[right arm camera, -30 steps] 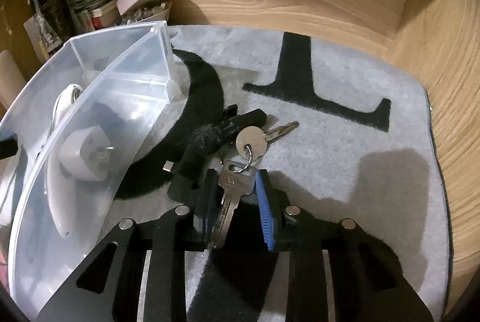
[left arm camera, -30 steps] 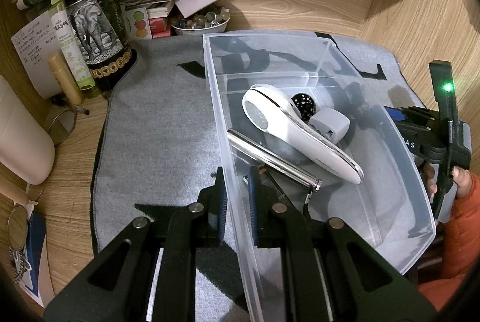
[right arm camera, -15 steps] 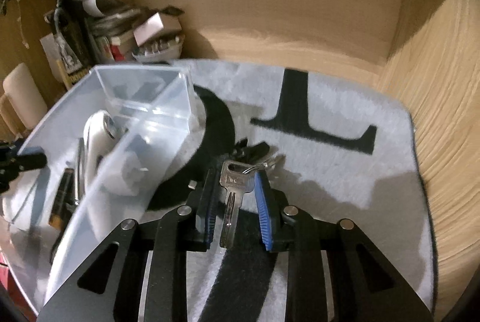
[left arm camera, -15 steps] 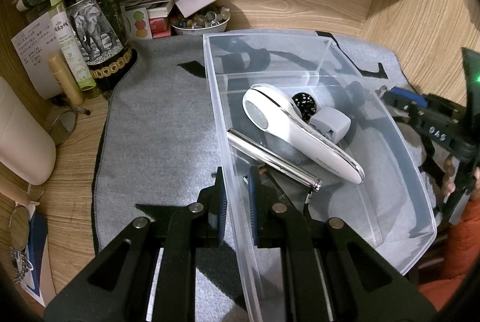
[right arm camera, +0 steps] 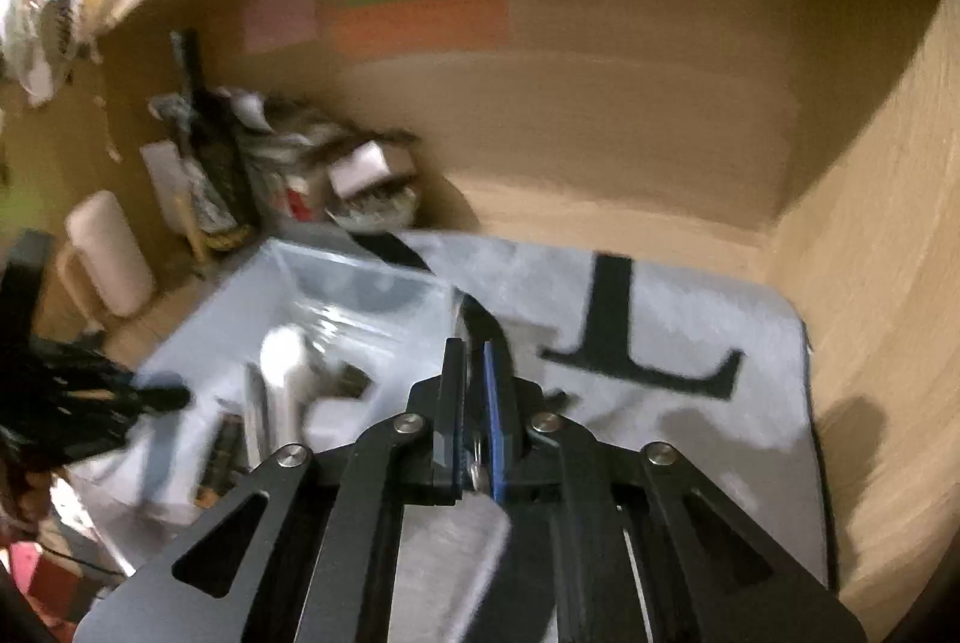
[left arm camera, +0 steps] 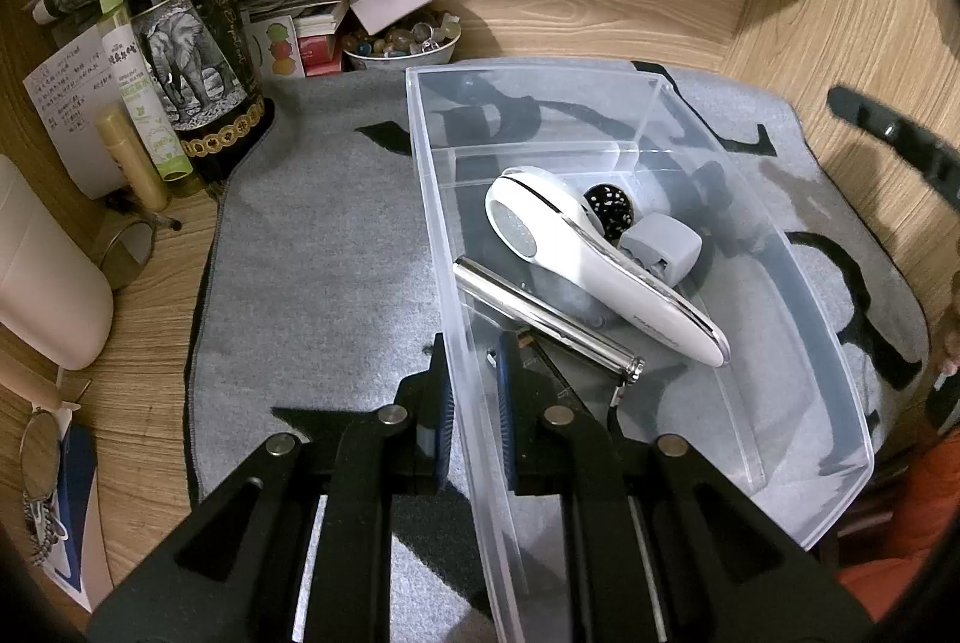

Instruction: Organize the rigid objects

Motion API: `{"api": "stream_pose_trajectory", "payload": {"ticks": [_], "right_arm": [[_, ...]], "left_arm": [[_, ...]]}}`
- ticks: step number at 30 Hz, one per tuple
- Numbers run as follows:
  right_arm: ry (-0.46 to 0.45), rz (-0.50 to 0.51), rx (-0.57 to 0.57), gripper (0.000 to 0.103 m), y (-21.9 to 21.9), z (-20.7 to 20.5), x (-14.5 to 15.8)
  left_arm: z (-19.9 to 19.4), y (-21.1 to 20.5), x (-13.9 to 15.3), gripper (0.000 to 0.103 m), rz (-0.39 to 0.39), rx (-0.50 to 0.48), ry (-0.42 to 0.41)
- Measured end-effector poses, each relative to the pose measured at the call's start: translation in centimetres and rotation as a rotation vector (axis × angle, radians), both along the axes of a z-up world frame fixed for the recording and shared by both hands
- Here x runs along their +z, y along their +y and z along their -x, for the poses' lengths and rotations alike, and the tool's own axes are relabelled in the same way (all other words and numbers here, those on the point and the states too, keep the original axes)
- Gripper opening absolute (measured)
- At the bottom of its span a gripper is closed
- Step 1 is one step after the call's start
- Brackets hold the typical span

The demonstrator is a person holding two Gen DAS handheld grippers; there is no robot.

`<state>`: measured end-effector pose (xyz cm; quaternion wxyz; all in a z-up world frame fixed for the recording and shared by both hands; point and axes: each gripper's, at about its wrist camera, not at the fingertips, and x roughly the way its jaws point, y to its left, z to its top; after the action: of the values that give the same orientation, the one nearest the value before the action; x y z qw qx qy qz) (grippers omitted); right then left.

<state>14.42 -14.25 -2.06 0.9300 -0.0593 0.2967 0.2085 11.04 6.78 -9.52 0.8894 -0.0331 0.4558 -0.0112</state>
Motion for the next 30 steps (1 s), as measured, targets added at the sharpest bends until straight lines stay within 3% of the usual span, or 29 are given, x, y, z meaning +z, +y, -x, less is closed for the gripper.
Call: {"api": "stream_pose_trajectory", "payload": {"ticks": [6, 12, 20, 30], "right_arm": [[-0.053, 0.012, 0.048, 0.005, 1.6, 0.9, 1.2], [0.060, 0.047, 0.026, 0.006, 0.4, -0.1, -1.5], [0.216, 0.106, 0.029, 0.025, -0.1, -1.0, -6.3], [0.315, 0.147, 0.012, 0.026, 0.9, -3.8, -10.5]], "left_arm": [[0.1, 0.1, 0.0, 0.011, 0.002, -0.001, 0.000], [0.0, 0.0, 0.0, 0.011, 0.000, 0.001, 0.000], [0.0, 0.0, 0.0, 0.011, -0.001, 0.001, 0.000], [0.0, 0.1, 0.1, 0.011, 0.002, 0.001, 0.001]]}}
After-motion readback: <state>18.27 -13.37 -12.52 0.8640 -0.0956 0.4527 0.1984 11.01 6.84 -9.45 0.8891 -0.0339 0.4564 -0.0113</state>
